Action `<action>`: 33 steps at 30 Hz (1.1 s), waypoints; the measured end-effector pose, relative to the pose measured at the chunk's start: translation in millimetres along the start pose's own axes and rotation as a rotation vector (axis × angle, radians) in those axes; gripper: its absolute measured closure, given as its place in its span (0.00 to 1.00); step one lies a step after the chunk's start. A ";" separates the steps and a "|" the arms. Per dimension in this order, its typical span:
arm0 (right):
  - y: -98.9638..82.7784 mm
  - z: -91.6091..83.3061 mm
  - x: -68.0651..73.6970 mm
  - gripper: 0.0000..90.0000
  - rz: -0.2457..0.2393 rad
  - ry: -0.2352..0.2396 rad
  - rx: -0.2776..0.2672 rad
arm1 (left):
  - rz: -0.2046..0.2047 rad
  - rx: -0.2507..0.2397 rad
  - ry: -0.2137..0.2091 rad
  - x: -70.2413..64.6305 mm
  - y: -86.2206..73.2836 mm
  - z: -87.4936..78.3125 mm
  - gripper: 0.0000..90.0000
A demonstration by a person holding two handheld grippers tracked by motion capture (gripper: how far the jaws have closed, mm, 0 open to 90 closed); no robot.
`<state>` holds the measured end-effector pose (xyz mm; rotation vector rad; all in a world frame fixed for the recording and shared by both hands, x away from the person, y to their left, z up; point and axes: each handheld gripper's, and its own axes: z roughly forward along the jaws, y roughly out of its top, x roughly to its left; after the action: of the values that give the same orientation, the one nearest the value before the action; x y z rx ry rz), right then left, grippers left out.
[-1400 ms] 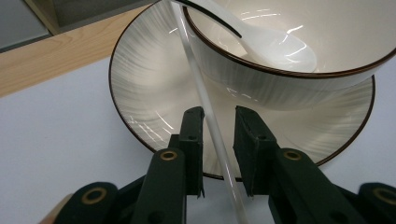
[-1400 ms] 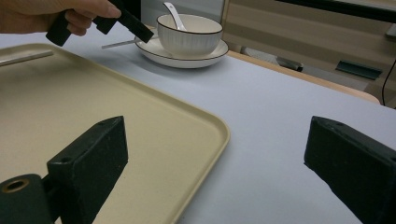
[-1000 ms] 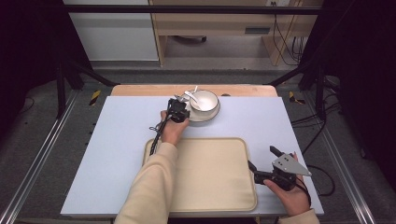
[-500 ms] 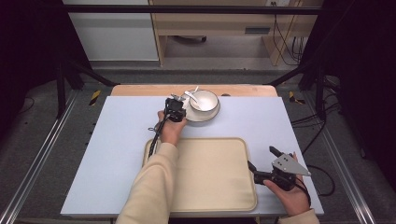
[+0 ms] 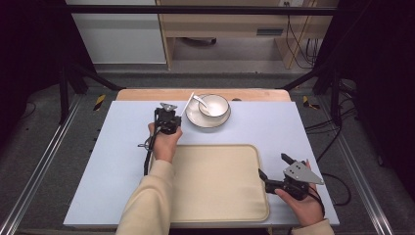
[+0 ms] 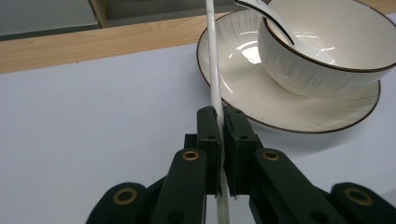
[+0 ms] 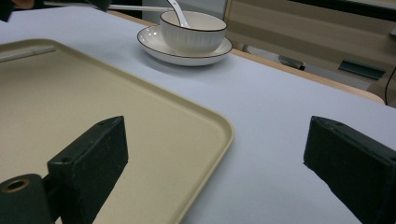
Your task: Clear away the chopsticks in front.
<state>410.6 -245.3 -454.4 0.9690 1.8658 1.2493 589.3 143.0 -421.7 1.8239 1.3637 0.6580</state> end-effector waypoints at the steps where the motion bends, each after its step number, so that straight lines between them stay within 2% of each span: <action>1: 0.1 0.1 0.0 0.07 0.000 -0.001 -0.001 | -0.016 -0.010 0.003 0.9 -3.5 -7.2 0.95; 4: 0.8 -0.2 -0.6 0.07 0.003 0.000 -0.007 | -0.001 -0.011 0.032 1.0 -12.5 -24.1 0.95; 7: 1.0 -0.8 -0.5 0.07 0.004 -0.001 -0.007 | -0.010 -0.024 0.043 0.8 -21.7 -37.4 0.95; 11: 1.6 -1.5 -0.5 0.07 0.004 -0.002 -0.013 | -0.062 -0.047 0.030 1.8 -34.8 -55.4 0.95; 16: 1.7 -1.9 -1.2 0.07 0.008 0.000 -0.014 | -0.076 -0.086 0.048 5.0 -46.1 -77.9 0.95; 20: 1.8 -2.2 -1.2 0.07 0.009 0.000 -0.017 | -0.102 -0.115 0.055 5.7 -55.0 -96.2 0.95; 25: 2.1 -2.5 -1.3 0.07 0.014 0.001 -0.020 | -0.126 -0.150 0.053 -4.8 -71.7 -117.2 0.95; 28: 2.2 -2.9 -1.4 0.07 0.017 0.001 -0.022 | -0.110 -0.144 0.052 -13.7 -80.8 -121.9 0.95; 33: 2.2 -3.3 -1.4 0.07 0.021 0.002 -0.024 | -0.121 -0.154 0.039 -26.1 -96.9 -129.6 0.95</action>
<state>408.9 -247.4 -451.1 0.9770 1.8426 1.2821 427.1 166.5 -423.5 1.6021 1.3968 0.7171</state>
